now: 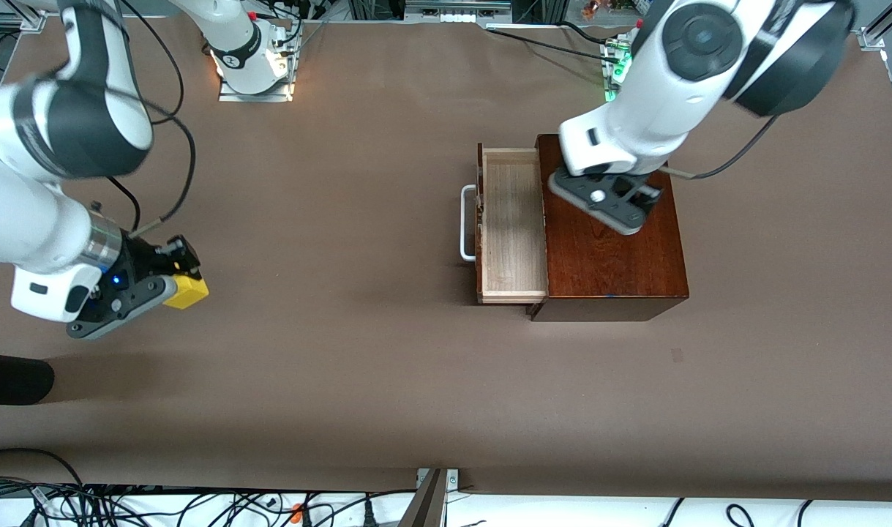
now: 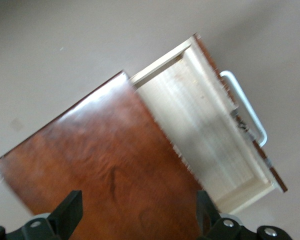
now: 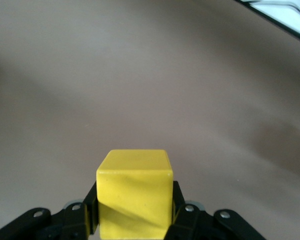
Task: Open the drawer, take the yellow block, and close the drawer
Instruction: 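Carry the cube away with the right gripper while the left gripper reaches the drawer, then set the cube down with the right gripper while the left gripper pushes the drawer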
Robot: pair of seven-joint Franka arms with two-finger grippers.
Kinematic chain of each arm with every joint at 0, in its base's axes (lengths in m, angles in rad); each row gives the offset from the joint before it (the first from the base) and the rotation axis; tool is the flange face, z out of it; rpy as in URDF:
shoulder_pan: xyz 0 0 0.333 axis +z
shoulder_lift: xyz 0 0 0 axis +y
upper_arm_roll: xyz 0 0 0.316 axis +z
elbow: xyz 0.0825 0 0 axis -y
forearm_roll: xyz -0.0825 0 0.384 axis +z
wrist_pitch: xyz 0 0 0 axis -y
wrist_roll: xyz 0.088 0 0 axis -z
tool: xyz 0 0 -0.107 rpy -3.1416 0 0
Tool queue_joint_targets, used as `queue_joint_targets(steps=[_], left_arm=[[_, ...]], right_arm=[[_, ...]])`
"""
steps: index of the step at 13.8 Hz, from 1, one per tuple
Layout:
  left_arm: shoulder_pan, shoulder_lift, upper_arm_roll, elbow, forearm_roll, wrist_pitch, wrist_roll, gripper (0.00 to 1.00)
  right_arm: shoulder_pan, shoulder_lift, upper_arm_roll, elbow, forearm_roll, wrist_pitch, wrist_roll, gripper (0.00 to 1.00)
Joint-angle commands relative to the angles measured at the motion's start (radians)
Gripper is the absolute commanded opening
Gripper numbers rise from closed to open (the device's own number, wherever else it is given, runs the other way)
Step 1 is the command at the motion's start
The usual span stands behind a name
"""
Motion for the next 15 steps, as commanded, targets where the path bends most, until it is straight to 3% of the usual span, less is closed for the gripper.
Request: queue_joint_targets(steps=[1,4,6,8,11,15], left_arm=[[-0.089,0.105,0.002,0.056,-0.006,0.075,0.015,1.0],[-0.173,0.197,0.002,0.054,-0.003,0.24,0.026,1.0],[-0.21,0.219,0.002,0.051,-0.003,0.285,0.183,1.0],[-0.227,0.271,0.002,0.051,-0.015,0.287,0.428,1.0],[-0.23,0.339,0.002,0.065,-0.015,0.301,0.645,1.0],[-0.26,0.368,0.003,0.062,-0.003,0.336,0.8,1.0]], right_arm=[[-0.048,-0.148,0.01,-0.391,-0.03,0.274,0.06,0.0],[-0.075,-0.138,0.011,-0.583,-0.034,0.499,0.097,0.0],[-0.075,-0.122,0.011,-0.679,-0.034,0.639,0.133,0.0],[-0.075,-0.082,0.011,-0.687,-0.034,0.652,0.184,0.0],[-0.074,-0.021,0.03,-0.688,-0.035,0.718,0.268,0.0],[-0.074,0.023,0.056,-0.688,-0.064,0.72,0.397,0.0]])
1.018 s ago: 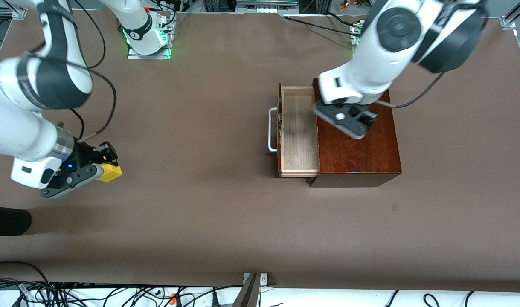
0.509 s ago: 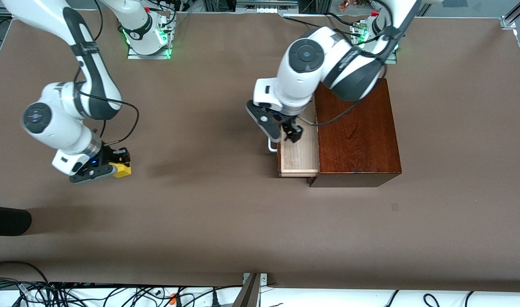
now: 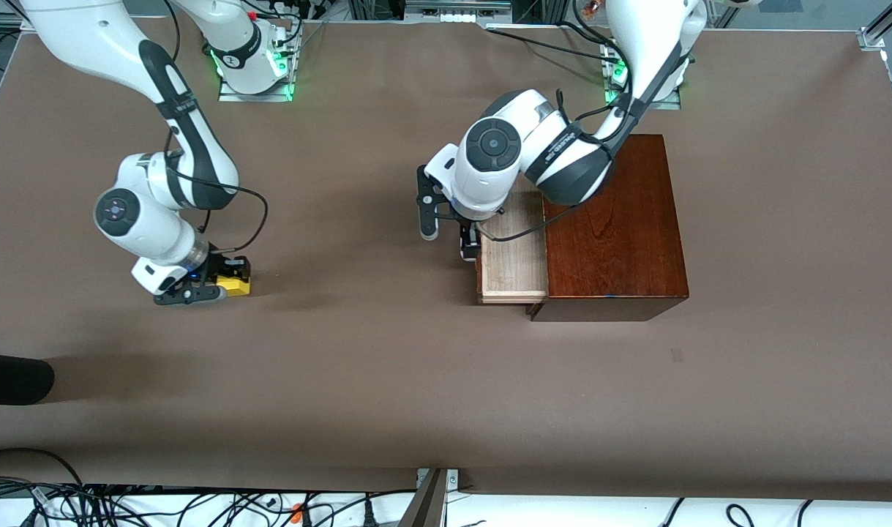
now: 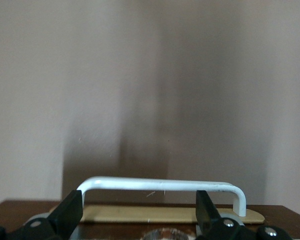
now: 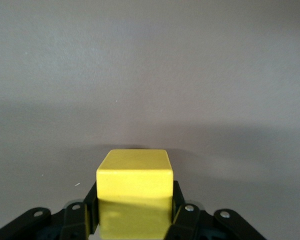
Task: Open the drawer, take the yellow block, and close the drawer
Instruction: 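Set the cube down with the right gripper while the left gripper pushes the drawer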
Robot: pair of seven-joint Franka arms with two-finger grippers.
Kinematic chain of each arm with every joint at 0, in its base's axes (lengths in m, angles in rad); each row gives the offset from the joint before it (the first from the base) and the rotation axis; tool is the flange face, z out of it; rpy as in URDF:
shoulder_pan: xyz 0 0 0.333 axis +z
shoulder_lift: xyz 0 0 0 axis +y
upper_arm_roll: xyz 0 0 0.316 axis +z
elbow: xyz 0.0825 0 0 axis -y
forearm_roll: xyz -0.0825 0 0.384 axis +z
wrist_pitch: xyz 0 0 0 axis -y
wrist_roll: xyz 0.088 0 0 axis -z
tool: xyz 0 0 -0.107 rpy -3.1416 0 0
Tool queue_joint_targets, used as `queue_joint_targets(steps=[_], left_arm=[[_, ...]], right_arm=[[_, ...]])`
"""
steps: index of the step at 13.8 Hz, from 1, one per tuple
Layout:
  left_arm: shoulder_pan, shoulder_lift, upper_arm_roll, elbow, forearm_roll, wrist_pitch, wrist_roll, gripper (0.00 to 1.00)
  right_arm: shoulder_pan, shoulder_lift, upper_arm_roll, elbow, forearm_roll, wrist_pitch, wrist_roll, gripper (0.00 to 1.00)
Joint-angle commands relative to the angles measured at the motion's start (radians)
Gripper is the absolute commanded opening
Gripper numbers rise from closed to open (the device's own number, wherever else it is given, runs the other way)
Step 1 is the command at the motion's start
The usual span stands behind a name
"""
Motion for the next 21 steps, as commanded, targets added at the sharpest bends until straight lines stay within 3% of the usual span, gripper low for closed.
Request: queue_joint_targets(steps=[1,2,3,4,5,6,8,11,14,21], left_arm=[[-0.03,0.027,0.008,0.034,-0.002,0.008,0.094,1.0],[-0.045,0.03,0.008,0.034,-0.002,0.01,0.094,1.0],[-0.056,0.036,0.011,0.034,0.002,0.01,0.093,1.0],[-0.061,0.036,0.012,0.028,0.009,0.008,0.093,1.0],[-0.061,0.038,0.011,0.022,0.03,0.004,0.091,1.0],[-0.059,0.041,0.012,0.02,0.049,0.001,0.091,1.0],[-0.059,0.044,0.014,0.018,0.06,-0.008,0.09,1.0],[-0.045,0.041,0.02,0.02,0.061,-0.068,0.091,1.0],[-0.035,0.036,0.025,0.02,0.077,-0.142,0.091,1.0],[0.005,0.024,0.026,0.023,0.117,-0.269,0.093,1.0]], right_arm=[[-0.009,0.014,0.014,-0.004,-0.054,0.015,0.049,0.0],[-0.009,0.02,0.014,-0.007,-0.06,0.015,0.049,0.0],[-0.011,0.022,0.014,-0.009,-0.062,0.014,0.047,0.12],[-0.011,0.02,0.014,-0.012,-0.062,0.014,0.044,0.39],[-0.011,0.017,0.014,-0.012,-0.062,0.014,0.044,0.84],[-0.011,0.011,0.014,-0.013,-0.062,0.012,0.04,1.0],[-0.011,-0.024,0.014,-0.01,-0.062,0.006,0.031,1.0],[-0.012,-0.162,0.014,0.02,-0.062,-0.066,0.021,1.0],[-0.011,-0.272,0.018,0.117,-0.06,-0.338,0.04,1.0],[-0.011,-0.443,0.018,0.33,-0.04,-0.779,0.031,1.0]])
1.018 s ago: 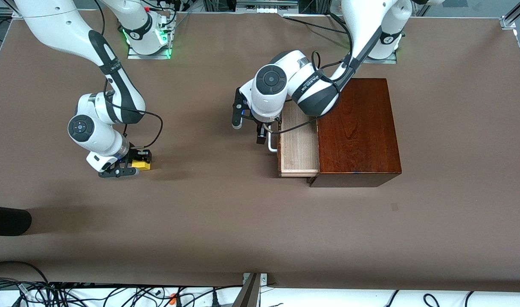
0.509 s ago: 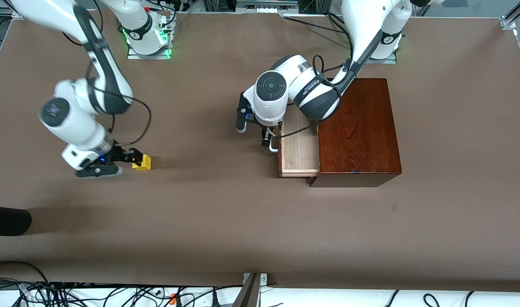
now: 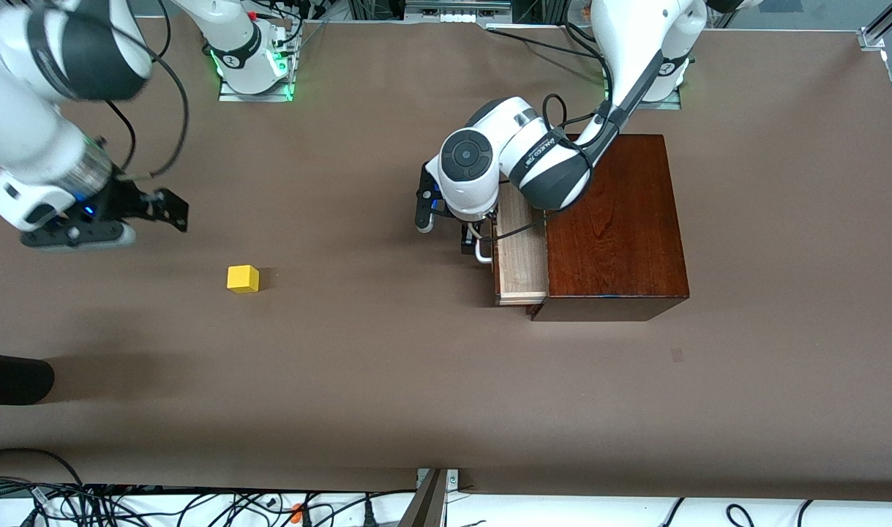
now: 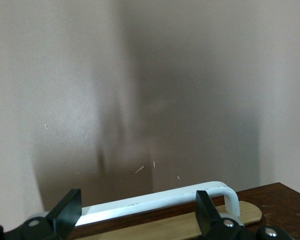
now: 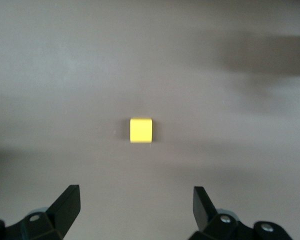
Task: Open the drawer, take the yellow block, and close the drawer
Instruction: 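Push the drawer shut with the left gripper while the right gripper withdraws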
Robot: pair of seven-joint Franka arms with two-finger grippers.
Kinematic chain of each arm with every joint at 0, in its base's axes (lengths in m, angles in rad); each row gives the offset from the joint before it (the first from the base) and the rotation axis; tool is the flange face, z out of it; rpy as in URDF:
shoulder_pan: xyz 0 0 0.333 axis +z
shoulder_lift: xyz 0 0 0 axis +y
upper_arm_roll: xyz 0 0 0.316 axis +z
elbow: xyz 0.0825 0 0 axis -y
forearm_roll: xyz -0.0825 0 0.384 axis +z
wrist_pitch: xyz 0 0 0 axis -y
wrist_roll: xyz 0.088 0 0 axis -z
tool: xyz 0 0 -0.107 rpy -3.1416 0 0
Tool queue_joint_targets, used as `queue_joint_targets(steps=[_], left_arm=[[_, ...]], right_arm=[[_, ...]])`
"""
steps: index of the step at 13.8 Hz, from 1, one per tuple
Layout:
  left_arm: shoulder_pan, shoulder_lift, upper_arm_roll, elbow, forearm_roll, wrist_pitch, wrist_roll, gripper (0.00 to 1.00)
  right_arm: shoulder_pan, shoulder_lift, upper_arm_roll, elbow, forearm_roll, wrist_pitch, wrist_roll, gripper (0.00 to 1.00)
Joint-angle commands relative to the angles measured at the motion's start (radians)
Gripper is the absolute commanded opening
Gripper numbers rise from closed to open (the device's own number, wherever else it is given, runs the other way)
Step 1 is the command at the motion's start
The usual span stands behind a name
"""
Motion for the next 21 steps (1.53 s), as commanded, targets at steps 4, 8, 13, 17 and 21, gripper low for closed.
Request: queue_joint_targets(steps=[4,8,13,17,21], left_arm=[[0.038,-0.036,0.007,-0.014,0.062,-0.168,0.009,1.0],[0.056,-0.036,0.006,-0.016,0.099,-0.191,0.01,1.0],[0.069,-0.051,0.006,-0.013,0.1,-0.223,0.012,1.0],[0.067,-0.051,0.004,-0.003,0.099,-0.224,0.006,1.0],[0.072,-0.162,0.002,0.001,0.057,-0.232,-0.161,1.0]], right_arm=[[-0.01,-0.034,0.007,0.153,0.02,-0.197,0.001,1.0],[-0.009,-0.034,0.007,0.161,0.054,-0.2,0.018,1.0],[-0.01,-0.026,0.003,0.185,0.057,-0.2,0.016,1.0],[-0.007,-0.02,0.009,0.185,0.058,-0.184,0.011,1.0],[-0.007,-0.005,0.007,0.201,0.058,-0.183,0.002,1.0]])
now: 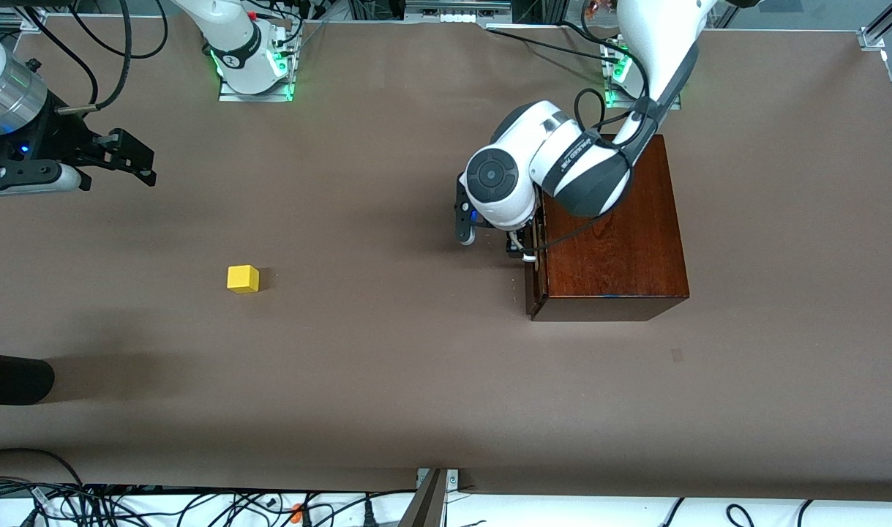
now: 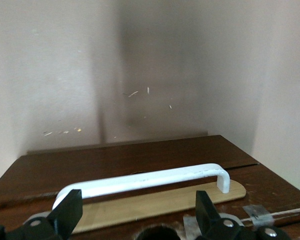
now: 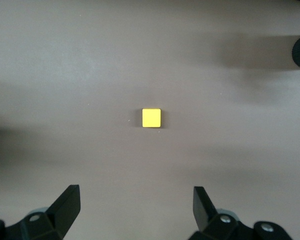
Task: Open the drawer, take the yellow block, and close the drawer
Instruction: 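Push the drawer shut with the left gripper while the right gripper withdraws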
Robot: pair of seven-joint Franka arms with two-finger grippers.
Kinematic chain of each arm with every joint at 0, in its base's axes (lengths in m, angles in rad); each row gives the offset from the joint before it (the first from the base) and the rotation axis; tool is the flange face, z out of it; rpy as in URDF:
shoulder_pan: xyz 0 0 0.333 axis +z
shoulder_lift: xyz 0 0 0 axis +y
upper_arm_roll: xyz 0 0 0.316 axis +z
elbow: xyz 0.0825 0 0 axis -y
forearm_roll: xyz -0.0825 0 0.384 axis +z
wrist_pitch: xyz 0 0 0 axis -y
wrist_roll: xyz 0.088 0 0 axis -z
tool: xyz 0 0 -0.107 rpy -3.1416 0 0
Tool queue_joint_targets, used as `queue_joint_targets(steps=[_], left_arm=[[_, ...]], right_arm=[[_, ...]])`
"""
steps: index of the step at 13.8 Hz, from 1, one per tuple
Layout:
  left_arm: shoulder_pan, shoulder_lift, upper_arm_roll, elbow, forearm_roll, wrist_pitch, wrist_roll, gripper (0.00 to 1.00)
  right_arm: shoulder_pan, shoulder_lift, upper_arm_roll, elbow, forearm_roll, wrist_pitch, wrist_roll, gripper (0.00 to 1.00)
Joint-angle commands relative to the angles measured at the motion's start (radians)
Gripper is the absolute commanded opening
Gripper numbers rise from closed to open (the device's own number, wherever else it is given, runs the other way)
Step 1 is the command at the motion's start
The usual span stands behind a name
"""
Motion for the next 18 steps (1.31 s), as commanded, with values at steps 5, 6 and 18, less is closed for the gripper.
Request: queue_joint_targets(steps=[5,6,18], left_arm=[[0.09,-0.248,0.003,0.052,-0.009,-0.206,-0.279,1.0],[0.16,-0.277,-0.002,0.072,-0.012,-0.217,-0.276,1.0],[0.36,-0.633,0.303,-0.201,-0.155,-0.095,-0.855,1.0]], right_arm=[[-0.01,0.022,0.0,0.042,0.018,-0.009,-0.008,1.0],[-0.01,0.022,0.0,0.044,0.018,-0.009,-0.005,1.0],[-0.009,0.031,-0.002,0.044,0.018,-0.009,-0.008,1.0]])
